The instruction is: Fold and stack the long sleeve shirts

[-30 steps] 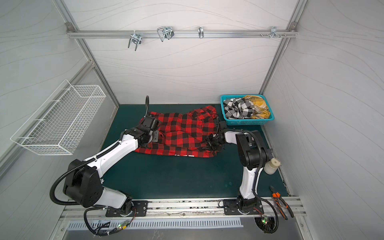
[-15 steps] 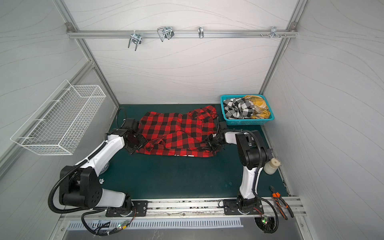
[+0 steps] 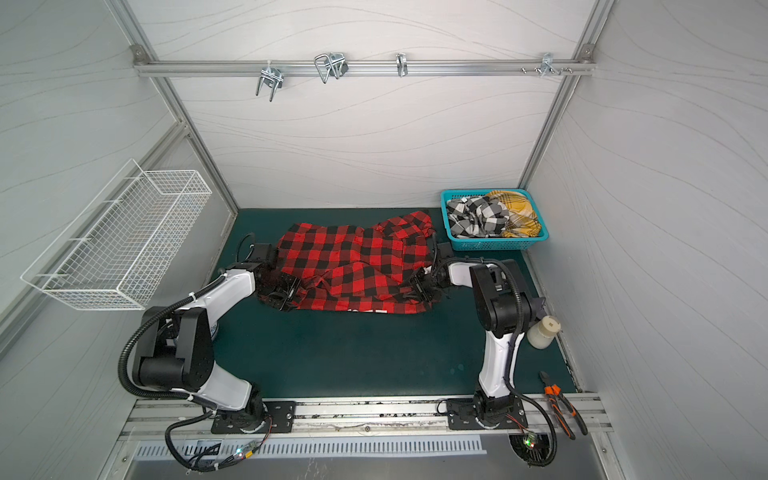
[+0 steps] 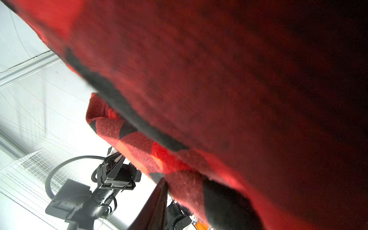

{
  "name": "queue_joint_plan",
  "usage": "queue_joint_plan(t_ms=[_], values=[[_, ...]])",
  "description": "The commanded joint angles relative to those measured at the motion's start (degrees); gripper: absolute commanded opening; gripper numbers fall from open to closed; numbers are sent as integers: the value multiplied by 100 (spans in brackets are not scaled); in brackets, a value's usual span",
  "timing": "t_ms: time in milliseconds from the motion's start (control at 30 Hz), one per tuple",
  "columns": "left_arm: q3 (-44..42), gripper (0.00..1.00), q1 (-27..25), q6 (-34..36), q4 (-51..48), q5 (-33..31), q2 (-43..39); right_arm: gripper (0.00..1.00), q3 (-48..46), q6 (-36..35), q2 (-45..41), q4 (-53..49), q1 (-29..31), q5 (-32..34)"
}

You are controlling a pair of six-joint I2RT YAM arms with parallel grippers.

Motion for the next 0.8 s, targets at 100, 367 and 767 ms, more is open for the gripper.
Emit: queue_joint_plan(t_ms=[100,367,767], values=[[226,51,62,-239,115,-144,250,39,-68,-30,190,-225,63,85],[222,64,265,-190,70,-363,-19,39,-68,-103,144,-268,66,62],[194,31,289,-259,658,2,613,36,-81,-164,170,-279,79,36]])
